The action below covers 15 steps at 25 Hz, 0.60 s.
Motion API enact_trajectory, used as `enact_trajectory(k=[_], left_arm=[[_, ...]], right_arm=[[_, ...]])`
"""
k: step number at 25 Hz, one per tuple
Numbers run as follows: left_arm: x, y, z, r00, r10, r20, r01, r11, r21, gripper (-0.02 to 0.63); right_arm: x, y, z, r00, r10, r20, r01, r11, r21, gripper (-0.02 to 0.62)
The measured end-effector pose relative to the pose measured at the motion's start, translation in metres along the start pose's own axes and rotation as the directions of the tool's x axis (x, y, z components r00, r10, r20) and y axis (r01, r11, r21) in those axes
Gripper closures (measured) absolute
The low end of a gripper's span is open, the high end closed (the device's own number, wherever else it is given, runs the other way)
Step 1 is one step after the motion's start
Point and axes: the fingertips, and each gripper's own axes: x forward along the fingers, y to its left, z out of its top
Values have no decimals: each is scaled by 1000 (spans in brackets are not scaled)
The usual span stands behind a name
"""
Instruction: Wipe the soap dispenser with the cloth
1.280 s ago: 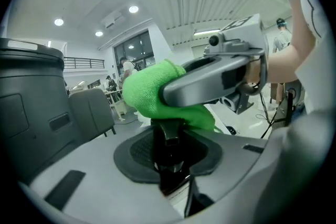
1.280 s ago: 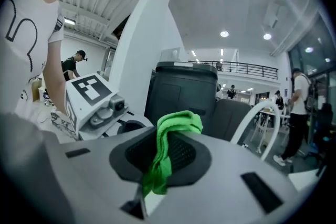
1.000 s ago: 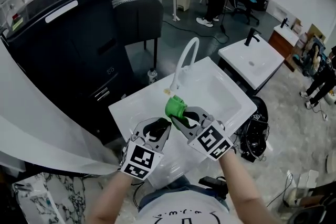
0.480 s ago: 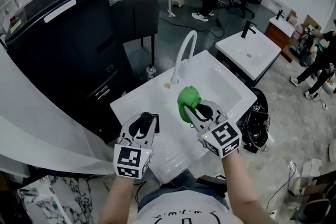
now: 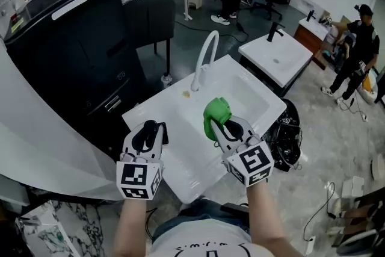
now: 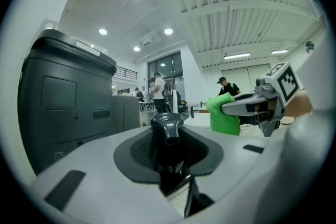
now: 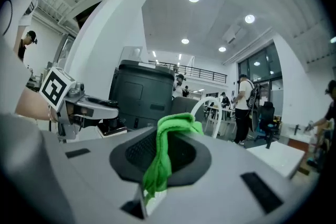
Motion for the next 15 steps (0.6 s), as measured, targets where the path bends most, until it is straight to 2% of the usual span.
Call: enact_trajectory(k=[7, 12, 15], left_arm=[[-6, 6, 31, 995, 73, 69, -75, 997, 23, 500], [-16, 1, 54, 990, 94, 103, -101, 993, 57, 500], [-24, 0, 60, 987, 113, 115, -117, 993, 30, 500]], right_arm=[[-26, -18, 28, 995, -75, 61, 75, 997, 12, 548], [-47, -33, 46, 987, -133, 90, 134, 991, -6, 548], [-57, -38, 49, 981, -170, 94, 174, 984, -34, 548]])
